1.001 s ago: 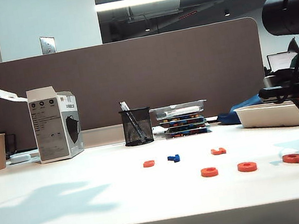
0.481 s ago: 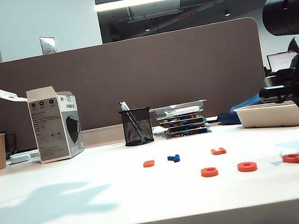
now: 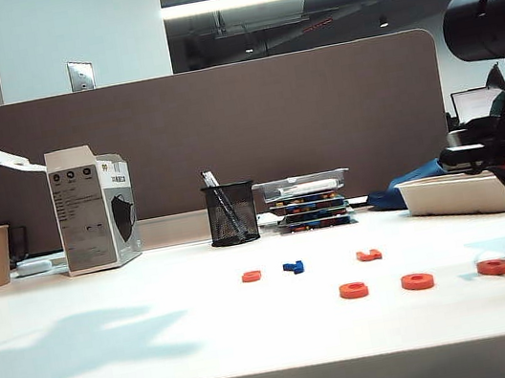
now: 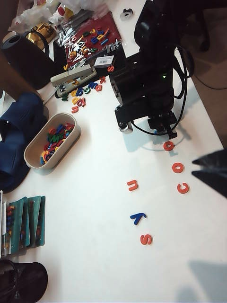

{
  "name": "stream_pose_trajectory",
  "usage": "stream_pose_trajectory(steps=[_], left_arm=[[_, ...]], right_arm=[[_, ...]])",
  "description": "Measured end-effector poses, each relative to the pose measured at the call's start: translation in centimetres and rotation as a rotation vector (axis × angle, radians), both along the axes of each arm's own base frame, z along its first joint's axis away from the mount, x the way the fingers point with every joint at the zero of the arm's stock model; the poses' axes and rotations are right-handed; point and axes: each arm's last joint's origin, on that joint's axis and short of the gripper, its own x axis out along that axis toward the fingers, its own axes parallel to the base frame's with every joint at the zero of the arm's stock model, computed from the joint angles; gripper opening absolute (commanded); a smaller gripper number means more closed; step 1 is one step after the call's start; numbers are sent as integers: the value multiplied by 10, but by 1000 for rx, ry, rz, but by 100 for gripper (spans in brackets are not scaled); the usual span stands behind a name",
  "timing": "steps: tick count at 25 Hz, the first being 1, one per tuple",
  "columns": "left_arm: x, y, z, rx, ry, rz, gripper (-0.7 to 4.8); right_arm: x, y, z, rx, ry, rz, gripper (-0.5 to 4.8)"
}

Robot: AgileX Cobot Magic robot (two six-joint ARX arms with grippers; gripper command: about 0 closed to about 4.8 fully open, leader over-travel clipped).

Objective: Select the appropriate letters from the row of letter magnets placed on the table to arrange into the word "cool".

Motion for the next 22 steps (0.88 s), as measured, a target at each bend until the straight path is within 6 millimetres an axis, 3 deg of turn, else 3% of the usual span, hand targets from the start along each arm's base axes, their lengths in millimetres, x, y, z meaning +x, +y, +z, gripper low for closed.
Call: stream_pose_trajectory(steps=[3,12,18,22], left_arm=[[0,0,0,0,0,0,-3],[0,0,0,0,0,0,-3],[0,0,0,0,0,0,-3],[0,0,0,-1,-1,0,-3]], right_arm=[[0,0,1,2,0,0,120],[-11,-2,5,-7,38,0,121],[-4,-1,54,19,-74,4,121],[2,-1,100,18,-192,23,96]])
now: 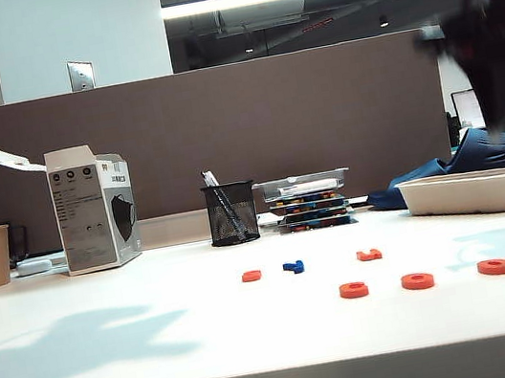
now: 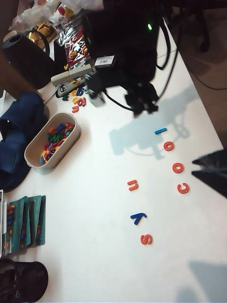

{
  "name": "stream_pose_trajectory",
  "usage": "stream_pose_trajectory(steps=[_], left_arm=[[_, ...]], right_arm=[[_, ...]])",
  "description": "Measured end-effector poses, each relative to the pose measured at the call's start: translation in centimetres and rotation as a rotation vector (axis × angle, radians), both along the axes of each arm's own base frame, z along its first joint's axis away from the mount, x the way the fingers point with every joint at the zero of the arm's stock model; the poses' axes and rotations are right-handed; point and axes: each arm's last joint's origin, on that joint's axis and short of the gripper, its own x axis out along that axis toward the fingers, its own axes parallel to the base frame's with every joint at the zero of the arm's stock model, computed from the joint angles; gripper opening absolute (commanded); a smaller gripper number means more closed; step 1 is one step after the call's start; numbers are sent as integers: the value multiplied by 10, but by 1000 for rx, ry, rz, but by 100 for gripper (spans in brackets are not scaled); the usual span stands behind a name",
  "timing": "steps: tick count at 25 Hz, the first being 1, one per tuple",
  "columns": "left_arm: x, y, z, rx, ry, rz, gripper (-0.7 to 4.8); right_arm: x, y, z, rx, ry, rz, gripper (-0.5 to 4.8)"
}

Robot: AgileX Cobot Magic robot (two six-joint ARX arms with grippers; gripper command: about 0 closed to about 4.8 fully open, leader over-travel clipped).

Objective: Select the appropriate letters from the row of letter magnets placed on the table to arrange into the word "cool".

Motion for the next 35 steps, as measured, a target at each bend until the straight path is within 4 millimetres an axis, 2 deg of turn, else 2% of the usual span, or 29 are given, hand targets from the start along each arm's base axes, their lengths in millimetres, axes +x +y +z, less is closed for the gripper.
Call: stream_pose_trajectory(steps=[3,4,7,13,16,17,21,24,27,31,33,35], left_arm=[[0,0,0,-1,1,-3,-3],[0,0,0,-1,1,-3,-3],[0,0,0,-1,1,-2,-3],[0,0,0,-1,1,-3,-3],[0,0,0,-2,0,-3,-4],[0,0,0,-1,-1,-4,-4],[6,0,8,30,-146,28,-5],[19,11,14,75,-256,108,-5],[43,55,25,136,-317,276,-5],[53,94,34,191,-360,381,-5],[51,118,41,235,-396,447,-5],[39,132,48,251,-426,493,-5]], right_arm=[[-1,-11,31,-24,-89,-16,8],[-4,-18,43,-40,-129,-38,-7],[-19,-47,68,-69,-227,-116,-7],[-63,-115,99,-85,-341,-301,-7],[-89,-133,110,-2,-407,-369,-7],[-95,-131,112,10,-426,-375,-7],[-91,-112,107,46,-419,-273,-7],[-93,-105,111,54,-439,-238,-7],[-99,-97,115,76,-470,-192,-7],[-116,-94,123,76,-533,-199,-7],[-126,-92,123,80,-572,-203,-7],[-135,-90,108,87,-563,-212,-7]])
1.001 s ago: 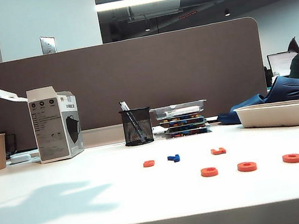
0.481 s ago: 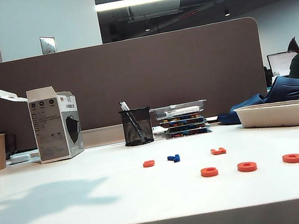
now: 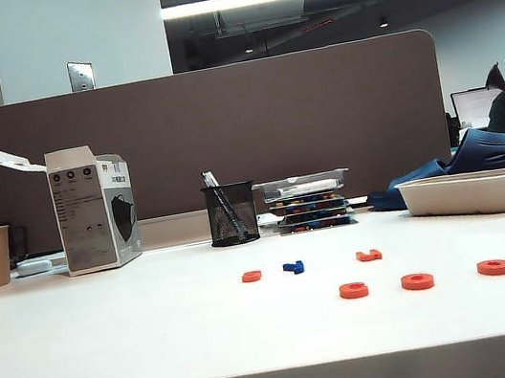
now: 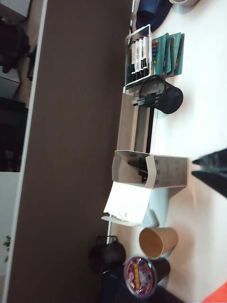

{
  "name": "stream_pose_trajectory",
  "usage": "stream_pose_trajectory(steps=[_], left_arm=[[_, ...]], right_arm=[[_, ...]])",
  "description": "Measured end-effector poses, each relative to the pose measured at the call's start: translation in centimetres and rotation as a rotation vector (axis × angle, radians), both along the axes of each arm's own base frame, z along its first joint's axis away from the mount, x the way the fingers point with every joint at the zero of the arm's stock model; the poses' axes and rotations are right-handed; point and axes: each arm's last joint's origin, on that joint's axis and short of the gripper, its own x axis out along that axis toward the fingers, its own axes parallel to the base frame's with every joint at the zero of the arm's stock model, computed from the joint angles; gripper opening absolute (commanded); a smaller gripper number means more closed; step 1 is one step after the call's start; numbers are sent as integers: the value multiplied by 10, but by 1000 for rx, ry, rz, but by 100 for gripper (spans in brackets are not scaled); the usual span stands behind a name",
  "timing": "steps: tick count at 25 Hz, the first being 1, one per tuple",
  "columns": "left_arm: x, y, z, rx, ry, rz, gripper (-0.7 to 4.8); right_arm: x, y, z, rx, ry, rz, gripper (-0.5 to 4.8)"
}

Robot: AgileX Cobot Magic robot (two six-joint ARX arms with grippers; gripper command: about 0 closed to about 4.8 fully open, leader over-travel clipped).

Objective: Select the appropriate letters from the row of letter magnets placed on the table to arrange into the word "cool".

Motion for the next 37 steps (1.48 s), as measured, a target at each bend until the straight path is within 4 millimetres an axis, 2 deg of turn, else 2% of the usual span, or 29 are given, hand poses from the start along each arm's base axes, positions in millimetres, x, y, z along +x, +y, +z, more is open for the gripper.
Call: stream_pose_trajectory(steps=[3,4,5,6,9,11,12,14,20,22,24,29,30,31,32,33,34,37], left_arm=[[-31,16,3,29,3,93,-5],[-49,20,-1,40,-4,138,-5],[-59,21,-6,43,-1,141,-5],[-79,22,-17,45,5,135,-5],[-109,26,-37,44,-5,142,-5],[-136,30,-59,29,-15,143,-5],[-157,32,-77,7,-30,147,-5],[-189,37,-100,-28,-98,154,-5],[-221,39,-171,-64,-183,95,-5],[-221,39,-189,-72,-231,92,-5],[-215,38,-205,-63,-280,88,-5],[-162,29,-249,-21,-321,9,-5],[-148,27,-264,-4,-352,-6,-5],[-142,26,-271,-1,-360,-10,-5],[-131,25,-288,1,-370,-11,-5],[-128,24,-294,1,-371,-15,-5],[-119,22,-310,0,-371,-48,-5],[-112,20,-330,-1,-367,-88,-5]], right_arm=[[-15,5,-23,38,-3,29,-7],[-20,6,-33,49,-9,40,-7],[-22,7,-38,52,-7,44,-7],[-25,9,-48,64,4,50,-7],[-30,15,-61,75,-3,94,-7],[-33,17,-66,76,-18,117,-7],[-36,19,-70,74,-29,128,-7],[-41,22,-81,72,-50,154,-7],[-49,26,-106,57,-257,186,-7],[-48,28,-113,52,-329,214,-7],[-46,31,-129,57,-328,242,-7],[-37,40,-174,36,-320,218,-7],[-35,42,-183,21,-339,205,-7],[-34,43,-188,11,-351,201,-7],[-33,47,-200,-13,-374,206,-7],[-33,49,-204,-20,-378,212,-7],[-33,51,-212,-35,-390,218,-7],[-33,54,-219,-45,-428,211,-7]])
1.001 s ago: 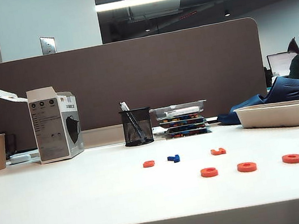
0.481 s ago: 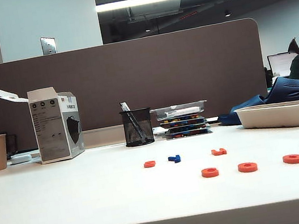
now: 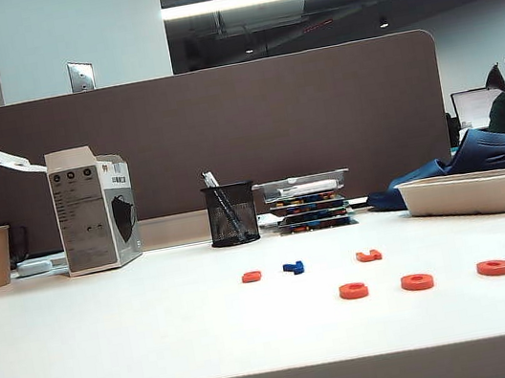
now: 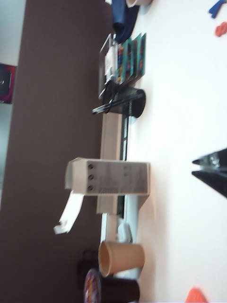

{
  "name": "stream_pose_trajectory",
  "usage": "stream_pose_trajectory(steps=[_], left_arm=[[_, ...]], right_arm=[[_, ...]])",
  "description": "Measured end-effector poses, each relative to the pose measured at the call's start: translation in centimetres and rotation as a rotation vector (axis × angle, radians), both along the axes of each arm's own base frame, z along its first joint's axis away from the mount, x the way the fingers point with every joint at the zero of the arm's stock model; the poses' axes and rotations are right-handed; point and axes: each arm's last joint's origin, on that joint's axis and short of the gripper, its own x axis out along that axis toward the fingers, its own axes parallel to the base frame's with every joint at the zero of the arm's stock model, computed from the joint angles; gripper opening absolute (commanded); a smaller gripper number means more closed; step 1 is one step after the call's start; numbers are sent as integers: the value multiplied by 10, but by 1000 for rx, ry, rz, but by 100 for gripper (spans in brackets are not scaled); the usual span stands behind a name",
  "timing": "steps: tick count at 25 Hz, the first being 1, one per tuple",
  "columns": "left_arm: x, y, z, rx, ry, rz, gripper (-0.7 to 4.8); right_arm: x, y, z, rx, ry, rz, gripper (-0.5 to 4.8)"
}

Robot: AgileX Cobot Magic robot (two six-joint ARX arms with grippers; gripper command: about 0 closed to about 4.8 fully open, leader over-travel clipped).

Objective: Select the appropriate letters from the row of letter magnets placed on the table to arrange into the word "cool".

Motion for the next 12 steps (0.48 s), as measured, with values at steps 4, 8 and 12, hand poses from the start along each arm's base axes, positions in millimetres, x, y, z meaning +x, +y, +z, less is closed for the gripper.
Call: stream_pose_trajectory(steps=[4,8,12], left_arm=[[5,-1,-16,3,8,-15,-5],[5,-1,-17,1,-7,-15,-5],[5,-1,-17,1,-7,-15,-5]], right_arm=[[0,1,-3,-39,-21,7,-7],[0,1,-3,-71,-27,10,3],[0,1,-3,-73,-27,10,9]])
